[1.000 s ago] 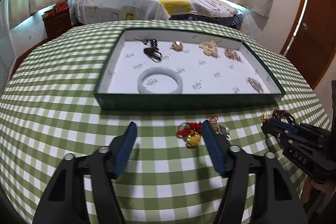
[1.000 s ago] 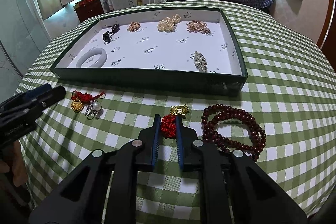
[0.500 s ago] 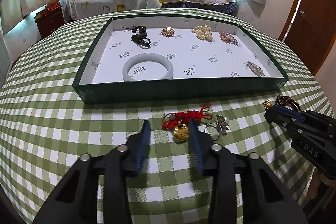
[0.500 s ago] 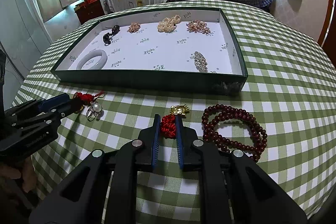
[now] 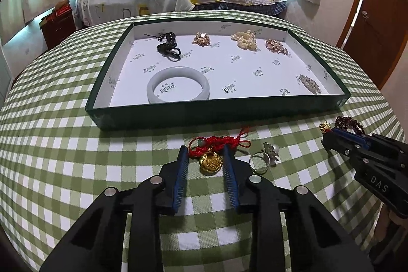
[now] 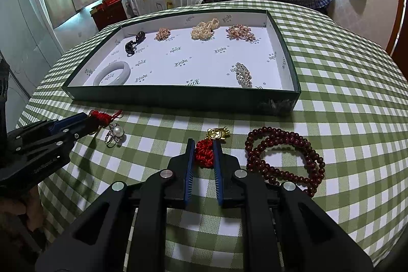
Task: Organize jewelry
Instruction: 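Grasp the red-tasseled gold pendant with the left tool while the right tool grasps the red knot charm, then lift and carry the pendant and red knot charm into the tray with both tools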
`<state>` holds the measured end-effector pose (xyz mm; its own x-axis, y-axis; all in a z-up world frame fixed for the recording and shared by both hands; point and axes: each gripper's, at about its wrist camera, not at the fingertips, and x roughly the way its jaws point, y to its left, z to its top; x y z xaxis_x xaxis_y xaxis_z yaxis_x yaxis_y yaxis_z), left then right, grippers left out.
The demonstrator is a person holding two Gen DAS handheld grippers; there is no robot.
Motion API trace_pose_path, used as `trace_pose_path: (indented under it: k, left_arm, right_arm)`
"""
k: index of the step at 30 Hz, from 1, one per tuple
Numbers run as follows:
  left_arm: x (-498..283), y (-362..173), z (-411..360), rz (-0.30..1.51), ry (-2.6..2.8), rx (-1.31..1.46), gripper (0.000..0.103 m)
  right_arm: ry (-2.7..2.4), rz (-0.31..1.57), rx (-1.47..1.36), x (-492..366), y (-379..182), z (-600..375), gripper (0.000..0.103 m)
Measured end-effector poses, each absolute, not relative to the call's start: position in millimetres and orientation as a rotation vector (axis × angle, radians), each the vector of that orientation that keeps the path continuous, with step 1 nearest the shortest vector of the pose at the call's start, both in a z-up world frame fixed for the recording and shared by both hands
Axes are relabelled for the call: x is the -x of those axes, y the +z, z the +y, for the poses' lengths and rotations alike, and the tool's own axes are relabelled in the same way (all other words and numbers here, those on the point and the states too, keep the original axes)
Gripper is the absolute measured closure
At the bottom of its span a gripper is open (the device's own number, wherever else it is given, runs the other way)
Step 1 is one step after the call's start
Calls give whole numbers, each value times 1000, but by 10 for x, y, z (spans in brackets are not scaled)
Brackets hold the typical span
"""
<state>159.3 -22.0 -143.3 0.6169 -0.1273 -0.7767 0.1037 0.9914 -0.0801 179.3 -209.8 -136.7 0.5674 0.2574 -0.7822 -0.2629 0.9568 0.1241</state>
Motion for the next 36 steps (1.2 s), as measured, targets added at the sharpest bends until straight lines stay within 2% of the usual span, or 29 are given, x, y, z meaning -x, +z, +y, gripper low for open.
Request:
trace_pose_path:
  k: [5,27,36]
  left_arm:
    - [-1569,-1431,-206,890,-155,38,95]
    - [-1433,-1252,-69,841,-136,55,95]
    - [-1390,-1055,-37,790,-128,63,95]
  right_arm:
    - [306,918,6,-1793,-1370,-2100,88]
    - [305,897,5,-1754,-1330,-2077,89]
    - [312,841,22,-1712,-1127,-2049,89]
